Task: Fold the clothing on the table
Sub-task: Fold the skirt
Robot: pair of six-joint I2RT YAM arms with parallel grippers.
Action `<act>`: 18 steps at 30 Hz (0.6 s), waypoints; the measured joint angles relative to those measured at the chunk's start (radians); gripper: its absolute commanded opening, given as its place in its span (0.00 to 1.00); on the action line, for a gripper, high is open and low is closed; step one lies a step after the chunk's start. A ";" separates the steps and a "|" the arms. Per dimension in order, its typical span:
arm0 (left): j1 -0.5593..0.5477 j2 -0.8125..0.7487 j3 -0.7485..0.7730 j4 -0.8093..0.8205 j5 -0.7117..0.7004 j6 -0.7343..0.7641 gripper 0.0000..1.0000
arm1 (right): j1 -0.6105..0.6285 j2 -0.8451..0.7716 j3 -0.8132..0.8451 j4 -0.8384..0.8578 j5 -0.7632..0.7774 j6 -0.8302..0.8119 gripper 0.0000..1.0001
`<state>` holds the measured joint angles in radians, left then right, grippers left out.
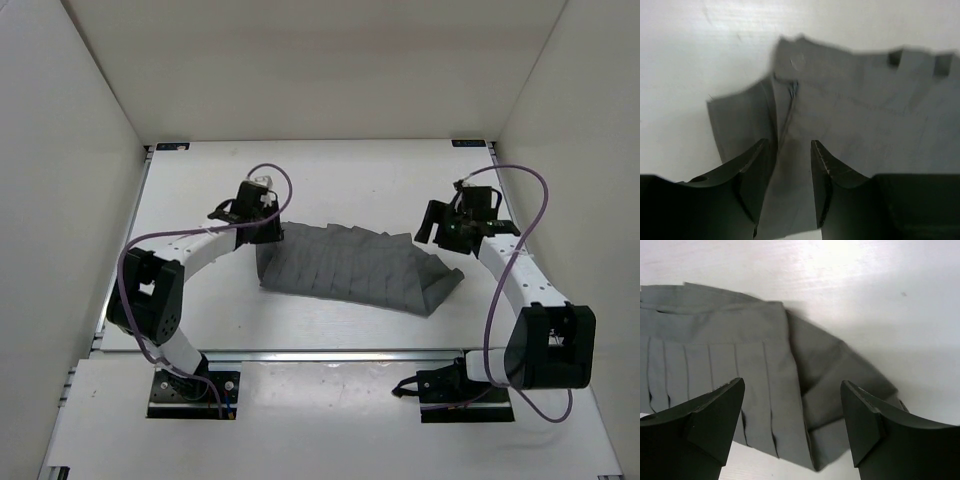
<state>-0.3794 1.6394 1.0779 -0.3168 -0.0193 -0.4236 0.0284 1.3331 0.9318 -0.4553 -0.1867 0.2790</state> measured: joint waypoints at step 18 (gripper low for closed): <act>-0.101 -0.023 -0.233 0.047 0.000 -0.069 0.34 | -0.075 -0.085 -0.126 -0.232 0.126 0.032 0.62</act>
<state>-0.4805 1.6165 0.8448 -0.2703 -0.0196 -0.4923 -0.0467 1.2484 0.8055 -0.6876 -0.0605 0.3111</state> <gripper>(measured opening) 0.349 0.606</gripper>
